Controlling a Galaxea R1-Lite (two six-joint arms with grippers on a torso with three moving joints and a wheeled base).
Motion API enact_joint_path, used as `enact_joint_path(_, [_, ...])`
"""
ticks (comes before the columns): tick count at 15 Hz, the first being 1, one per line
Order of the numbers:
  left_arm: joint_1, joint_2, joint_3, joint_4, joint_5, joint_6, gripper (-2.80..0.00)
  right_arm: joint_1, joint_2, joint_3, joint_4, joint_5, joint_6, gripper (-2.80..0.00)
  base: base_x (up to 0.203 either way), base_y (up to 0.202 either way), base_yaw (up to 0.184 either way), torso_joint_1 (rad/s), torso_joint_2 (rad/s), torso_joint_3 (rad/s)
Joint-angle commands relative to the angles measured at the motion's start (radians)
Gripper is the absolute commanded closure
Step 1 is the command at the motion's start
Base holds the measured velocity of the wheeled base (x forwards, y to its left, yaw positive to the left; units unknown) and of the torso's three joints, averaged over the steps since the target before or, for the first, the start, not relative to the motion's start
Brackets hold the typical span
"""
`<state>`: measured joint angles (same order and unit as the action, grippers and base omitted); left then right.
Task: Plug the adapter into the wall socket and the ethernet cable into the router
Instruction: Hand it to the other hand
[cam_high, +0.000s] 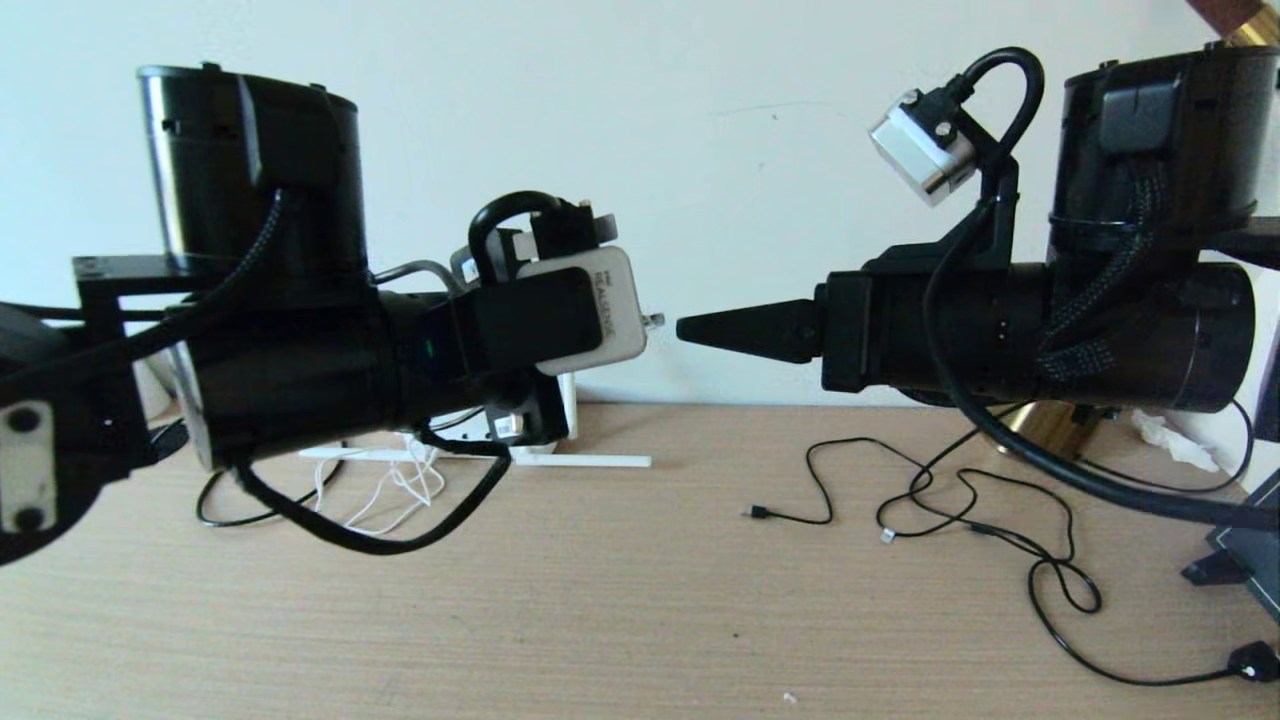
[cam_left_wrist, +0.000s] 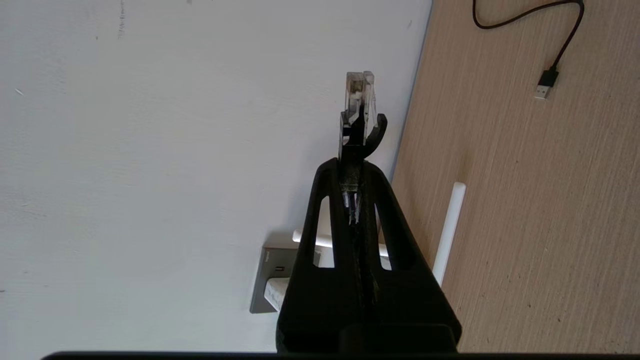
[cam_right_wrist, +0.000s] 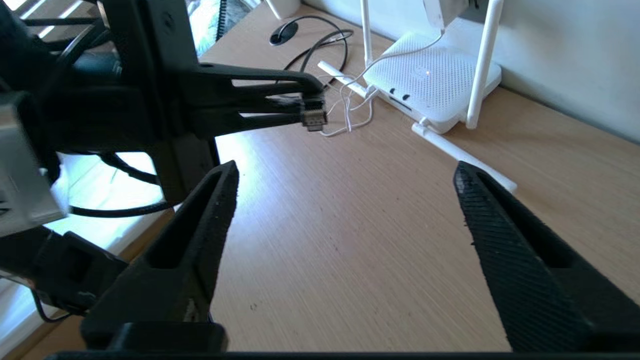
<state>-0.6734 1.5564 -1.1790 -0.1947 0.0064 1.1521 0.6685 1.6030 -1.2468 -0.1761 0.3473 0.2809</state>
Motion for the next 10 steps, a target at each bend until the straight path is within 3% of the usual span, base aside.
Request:
enact_joint_path(1, [-0.003,-0.010,0.003,0.001,0.000,0.006,0.00,0.000,-0.002,0.007,-0.007,0.002,0.001,-2.80,0.000,0.000,0.000,0.000,0.00,0.000])
enact_joint_path(10, [-0.028,-0.009,0.003,-0.003,-0.064,0.004,0.00,0.005,-0.002,0.023,-0.043,0.011,0.001,-2.80,0.000,0.000,0.000,0.000,0.00,0.000])
